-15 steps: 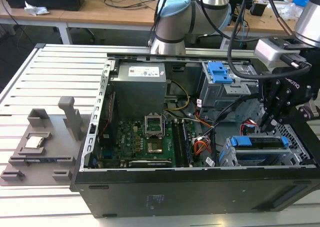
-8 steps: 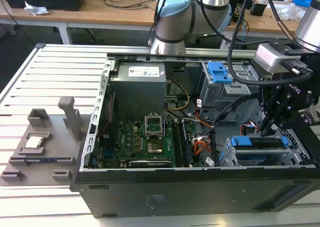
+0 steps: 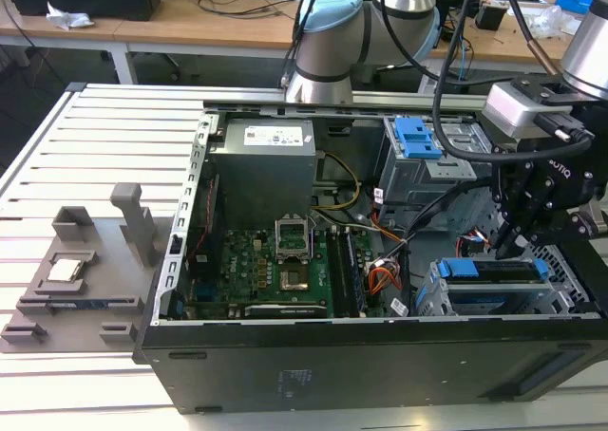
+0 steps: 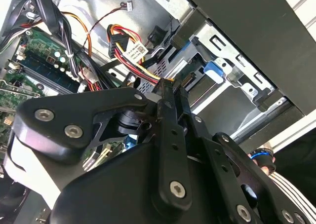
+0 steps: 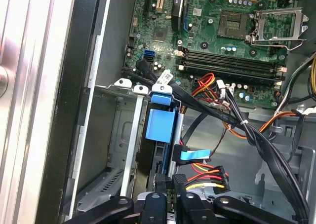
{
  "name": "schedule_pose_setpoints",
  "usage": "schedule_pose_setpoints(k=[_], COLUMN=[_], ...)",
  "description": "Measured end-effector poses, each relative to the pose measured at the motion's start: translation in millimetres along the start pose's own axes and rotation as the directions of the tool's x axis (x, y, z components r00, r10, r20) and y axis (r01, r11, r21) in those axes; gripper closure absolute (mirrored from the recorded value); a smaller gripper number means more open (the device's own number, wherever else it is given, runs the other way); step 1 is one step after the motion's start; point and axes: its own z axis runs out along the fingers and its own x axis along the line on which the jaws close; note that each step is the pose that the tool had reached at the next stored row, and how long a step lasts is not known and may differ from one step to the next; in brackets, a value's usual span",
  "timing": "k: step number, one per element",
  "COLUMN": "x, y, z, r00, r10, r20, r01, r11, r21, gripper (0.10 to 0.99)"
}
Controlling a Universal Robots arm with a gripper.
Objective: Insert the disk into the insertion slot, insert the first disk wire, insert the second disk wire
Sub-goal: 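Insert the first disk wire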
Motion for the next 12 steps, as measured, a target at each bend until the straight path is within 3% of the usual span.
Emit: schedule_pose_setpoints(k=[4, 6, 8, 12], x=[0.1, 0.0, 0.0, 0.7], y=[0.0, 0.1, 0.0, -0.1], z=[0.0, 0.3, 0.9, 1.0], r00=[1.0, 0.9991, 0.9946, 0.9924], r10=[0.007, 0.043, 0.104, 0.119], r20=[0.0002, 0.0019, 0.0044, 0.0307], r01=[-0.007, -0.043, -0.104, -0.119], r11=[1.0, 0.9991, 0.9946, 0.9928], r21=[-0.001, -0.004, -0.01, -0.011], gripper=[0.914, 0.914, 0.914, 0.914])
